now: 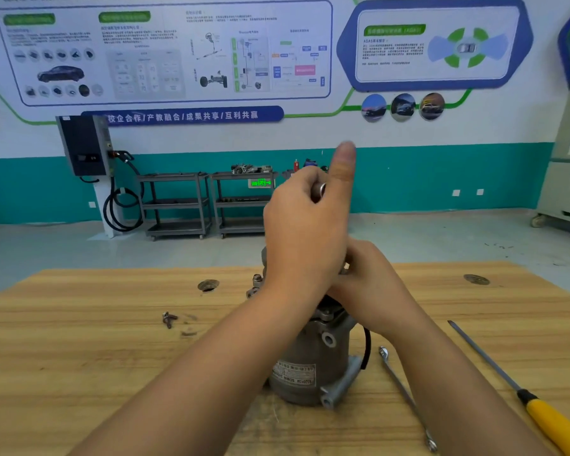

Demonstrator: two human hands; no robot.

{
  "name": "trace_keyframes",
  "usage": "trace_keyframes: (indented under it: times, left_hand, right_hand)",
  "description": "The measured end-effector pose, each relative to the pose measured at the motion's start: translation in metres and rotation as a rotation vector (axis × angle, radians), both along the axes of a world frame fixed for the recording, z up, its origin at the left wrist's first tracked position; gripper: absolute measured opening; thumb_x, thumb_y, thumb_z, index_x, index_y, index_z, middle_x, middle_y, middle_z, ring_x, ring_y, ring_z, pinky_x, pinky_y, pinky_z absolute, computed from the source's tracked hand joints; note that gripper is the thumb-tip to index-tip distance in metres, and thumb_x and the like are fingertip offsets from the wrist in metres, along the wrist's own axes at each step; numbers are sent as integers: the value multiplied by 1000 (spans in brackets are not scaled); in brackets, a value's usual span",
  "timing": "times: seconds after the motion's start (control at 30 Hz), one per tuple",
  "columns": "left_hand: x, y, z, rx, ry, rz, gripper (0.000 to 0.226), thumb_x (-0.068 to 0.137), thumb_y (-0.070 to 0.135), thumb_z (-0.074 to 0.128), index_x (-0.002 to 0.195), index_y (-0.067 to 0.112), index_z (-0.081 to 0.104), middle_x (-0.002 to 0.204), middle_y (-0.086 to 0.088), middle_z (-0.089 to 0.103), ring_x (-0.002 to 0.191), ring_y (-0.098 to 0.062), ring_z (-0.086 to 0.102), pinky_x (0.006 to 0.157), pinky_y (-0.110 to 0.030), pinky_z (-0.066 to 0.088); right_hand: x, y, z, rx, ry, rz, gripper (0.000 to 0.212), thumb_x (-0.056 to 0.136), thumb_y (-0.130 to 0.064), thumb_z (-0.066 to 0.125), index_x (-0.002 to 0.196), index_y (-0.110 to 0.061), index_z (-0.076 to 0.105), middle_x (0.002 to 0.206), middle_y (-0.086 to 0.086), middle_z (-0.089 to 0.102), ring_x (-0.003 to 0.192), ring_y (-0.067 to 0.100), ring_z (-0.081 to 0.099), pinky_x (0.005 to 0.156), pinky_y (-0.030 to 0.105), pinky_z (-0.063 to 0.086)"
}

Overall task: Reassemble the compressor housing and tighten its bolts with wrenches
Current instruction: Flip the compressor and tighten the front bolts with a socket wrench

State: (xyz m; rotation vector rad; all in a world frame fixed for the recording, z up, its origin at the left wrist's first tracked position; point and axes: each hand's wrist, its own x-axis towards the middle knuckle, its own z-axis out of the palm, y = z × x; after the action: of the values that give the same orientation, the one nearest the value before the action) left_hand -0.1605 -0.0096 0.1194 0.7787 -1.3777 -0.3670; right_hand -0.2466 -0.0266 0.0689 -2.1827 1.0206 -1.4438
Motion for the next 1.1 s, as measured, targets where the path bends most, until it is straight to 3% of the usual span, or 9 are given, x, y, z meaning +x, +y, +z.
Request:
trace_keyframes:
  times: [0.13, 0.23, 0.4, 0.57, 0.67, 0.8, 0.93, 1.03, 1.1]
  left_hand:
    - [7, -16, 8, 74, -37, -75, 50, 91, 20, 55, 49, 17, 29, 42, 10, 21, 44, -11, 19, 51, -30, 21]
    - [23, -26, 11, 194, -9, -378, 51, 92, 12, 48, 45, 23, 30, 45, 4, 20, 40, -12, 14, 43, -20, 16]
    - [51, -41, 14, 353, 51, -754, 49, 83, 15, 45, 39, 26, 27, 39, 8, 17, 37, -8, 10, 37, -13, 12]
    - [86, -60, 23, 457, -61, -1051, 49, 61, 25, 66, 40, 22, 23, 45, 4, 13, 41, -12, 11, 41, -17, 11]
    - [99, -65, 21, 470, 24, -1025, 52, 63, 26, 69, 41, 21, 22, 46, 4, 12, 42, -11, 11, 41, -18, 11]
    - [99, -52, 28, 361, -26, -889, 45, 80, 21, 45, 40, 22, 24, 45, 3, 12, 41, -12, 12, 39, -17, 15]
    - [85, -21, 61, 246, 137, -869, 46, 77, 34, 44, 35, 20, 31, 40, 6, 15, 40, -9, 10, 36, -16, 13]
    - [60, 1, 65, 194, 59, -738, 46, 80, 41, 48, 41, 20, 33, 42, 8, 22, 40, -8, 18, 37, -17, 21]
    - [44, 9, 53, 197, 22, -709, 41, 85, 38, 47, 50, 18, 39, 46, 8, 28, 45, -9, 22, 43, -18, 27]
  right_hand:
    - [-1, -1, -2, 56, 24, 16, 1, 79, -26, 67, 79, -27, 66, 79, -13, 65, 76, 1, 58, 66, 18, 44]
    - [-6, -2, 1, 86, 62, 24, 7, 80, -35, 64, 81, -28, 67, 83, -10, 66, 80, 2, 58, 70, 21, 47]
    - [-16, 4, 8, 114, 26, 78, 8, 85, -32, 63, 79, -35, 66, 82, -16, 67, 80, -2, 61, 66, 11, 47]
    - [-15, 5, 8, 100, 16, 77, 8, 86, -30, 61, 82, -31, 68, 81, -13, 67, 76, 0, 60, 60, 11, 42]
    - [-15, 6, 8, 88, 15, 67, 9, 86, -28, 61, 82, -28, 69, 81, -13, 66, 76, 0, 59, 62, 10, 42]
    - [-15, 7, 9, 87, 0, 55, 11, 85, -28, 60, 83, -25, 70, 81, -12, 67, 80, 1, 60, 67, 10, 44]
    - [-12, 8, 9, 81, -42, 43, 10, 86, -30, 60, 86, -27, 69, 84, -12, 69, 83, 1, 62, 74, 18, 48]
    - [-5, 16, 12, 111, -159, 202, 14, 86, -39, 57, 96, -33, 66, 91, -14, 70, 87, 1, 64, 71, 15, 48]
    - [0, 21, 13, 141, -221, 347, 20, 84, -27, 55, 102, -30, 62, 90, -12, 71, 81, 2, 66, 68, 12, 48]
